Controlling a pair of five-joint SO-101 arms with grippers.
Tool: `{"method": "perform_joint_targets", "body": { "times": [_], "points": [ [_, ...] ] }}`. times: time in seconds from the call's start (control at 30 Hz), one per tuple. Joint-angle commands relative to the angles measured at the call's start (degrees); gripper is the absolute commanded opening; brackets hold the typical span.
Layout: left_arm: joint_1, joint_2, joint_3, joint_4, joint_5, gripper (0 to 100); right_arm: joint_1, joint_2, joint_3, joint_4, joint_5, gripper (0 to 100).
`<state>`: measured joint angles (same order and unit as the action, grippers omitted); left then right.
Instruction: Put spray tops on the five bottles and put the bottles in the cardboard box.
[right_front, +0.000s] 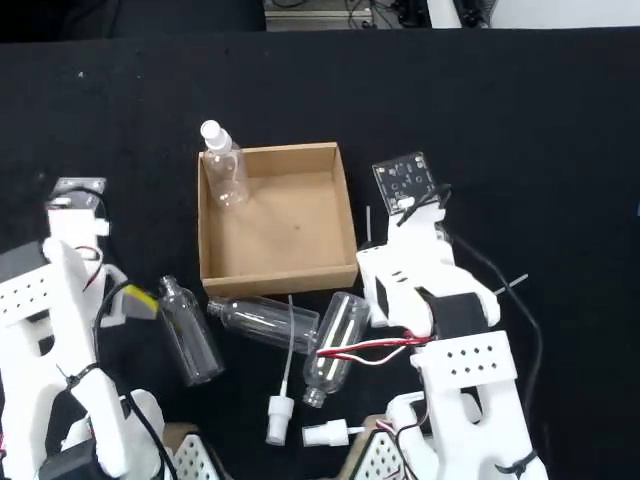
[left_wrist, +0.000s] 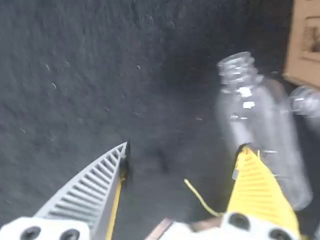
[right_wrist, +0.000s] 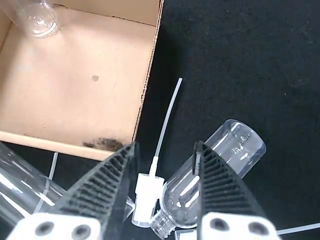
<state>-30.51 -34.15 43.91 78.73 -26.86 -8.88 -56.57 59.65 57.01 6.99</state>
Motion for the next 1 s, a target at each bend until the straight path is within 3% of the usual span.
{"method": "perform_joint_targets", "body": {
  "times": [0.0,0.17,0.3,0.6,0.8,0.97],
  "points": [
    [8.22,-1.23,-4.79,8.09,14.24,31,0.88,-1.63,-0.48,-1.76,0.09,16.2],
    [17.36,-1.23,-0.13,6.07,25.58,31,0.88,-1.63,-0.40,-1.76,0.09,16.2],
    [18.07,-1.23,4.09,-0.35,28.84,31,1.05,-1.63,-0.31,-1.76,0.09,16.2],
    [14.29,-1.23,14.29,-9.23,28.48,31,0.97,-1.71,-0.31,-1.76,0.26,16.2],
    [12.79,-1.85,15.25,-10.20,27.69,30,1.05,-1.71,-0.31,-1.76,0.09,16.2],
    [12.79,-1.41,15.34,-10.20,19.60,18,1.05,-1.71,-0.31,-1.76,0.09,16.2]
  ]
}}
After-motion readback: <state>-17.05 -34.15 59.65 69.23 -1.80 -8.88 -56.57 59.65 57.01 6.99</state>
